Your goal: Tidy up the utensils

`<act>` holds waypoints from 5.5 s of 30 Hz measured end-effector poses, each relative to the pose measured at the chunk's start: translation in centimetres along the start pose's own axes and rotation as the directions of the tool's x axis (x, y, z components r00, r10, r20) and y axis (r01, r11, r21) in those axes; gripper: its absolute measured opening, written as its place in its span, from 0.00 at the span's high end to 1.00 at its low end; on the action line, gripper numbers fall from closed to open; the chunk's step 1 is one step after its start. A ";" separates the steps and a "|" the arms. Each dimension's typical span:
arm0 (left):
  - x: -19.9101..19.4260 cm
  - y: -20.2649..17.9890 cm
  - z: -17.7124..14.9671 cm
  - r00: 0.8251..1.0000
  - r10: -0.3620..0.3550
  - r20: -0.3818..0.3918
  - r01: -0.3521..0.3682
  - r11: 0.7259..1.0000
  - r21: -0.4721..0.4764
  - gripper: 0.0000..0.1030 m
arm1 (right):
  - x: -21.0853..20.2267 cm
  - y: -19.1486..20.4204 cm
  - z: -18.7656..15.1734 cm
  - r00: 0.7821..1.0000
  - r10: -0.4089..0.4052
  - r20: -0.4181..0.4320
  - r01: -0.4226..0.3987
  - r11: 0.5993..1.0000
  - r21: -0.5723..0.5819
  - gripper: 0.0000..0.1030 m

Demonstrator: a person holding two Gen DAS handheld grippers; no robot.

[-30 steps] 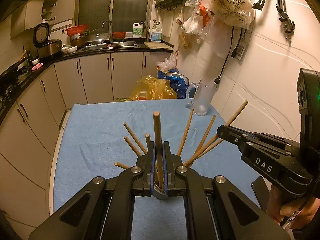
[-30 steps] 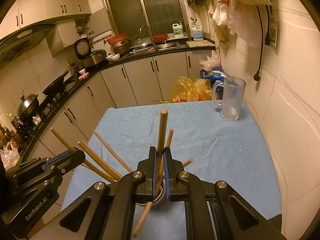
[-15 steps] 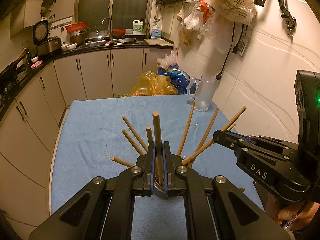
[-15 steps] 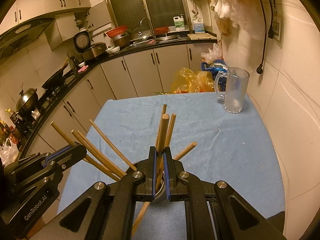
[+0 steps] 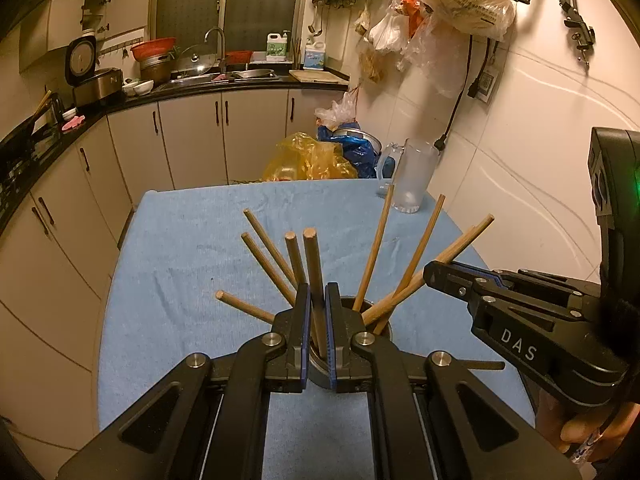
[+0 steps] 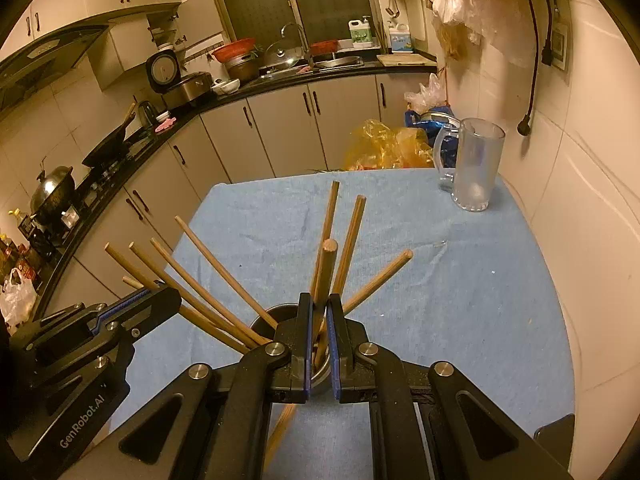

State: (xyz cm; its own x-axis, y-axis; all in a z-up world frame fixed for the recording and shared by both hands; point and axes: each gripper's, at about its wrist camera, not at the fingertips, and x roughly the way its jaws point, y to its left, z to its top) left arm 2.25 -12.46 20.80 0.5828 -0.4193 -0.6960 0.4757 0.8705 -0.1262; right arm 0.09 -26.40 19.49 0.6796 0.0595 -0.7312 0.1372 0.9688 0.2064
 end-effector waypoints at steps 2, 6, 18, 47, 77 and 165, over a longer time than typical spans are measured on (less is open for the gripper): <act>0.0 0.0 0.0 1.000 -0.002 -0.001 0.002 1.000 -0.002 0.94 | 0.1 0.0 -0.1 1.000 0.000 -0.002 0.000 1.000 -0.001 0.93; 0.0 0.0 0.0 1.000 -0.001 0.000 0.001 1.000 -0.001 0.94 | 0.2 0.1 -0.2 1.000 -0.001 -0.004 0.001 1.000 -0.001 0.93; 0.4 0.2 -0.3 1.000 -0.010 0.008 0.010 1.000 -0.003 0.94 | 0.5 0.2 0.0 1.000 -0.001 -0.009 0.001 1.000 -0.002 0.93; -3.6 0.1 0.5 0.994 0.026 0.108 -0.021 0.999 -0.048 0.60 | -11.6 -1.8 1.1 0.979 -0.004 0.202 -0.028 0.988 0.154 0.74; -11.8 -1.5 -8.5 0.941 0.320 0.114 -0.332 0.936 0.116 0.06 | -14.0 -0.2 -9.7 0.977 -0.169 0.127 0.174 0.984 -0.028 0.18; -10.6 -1.7 -9.1 0.945 0.323 0.054 -0.326 0.943 0.068 0.06 | -10.7 1.2 -10.1 0.985 -0.171 0.021 0.172 0.979 -0.111 0.16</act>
State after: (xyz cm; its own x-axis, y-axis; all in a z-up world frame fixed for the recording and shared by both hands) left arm -10.75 -7.19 21.95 0.7396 -0.1293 -0.6605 0.3034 0.9400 0.1557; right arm -14.33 -23.45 20.96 0.6607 -0.1121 -0.7423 0.1711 0.9853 0.0035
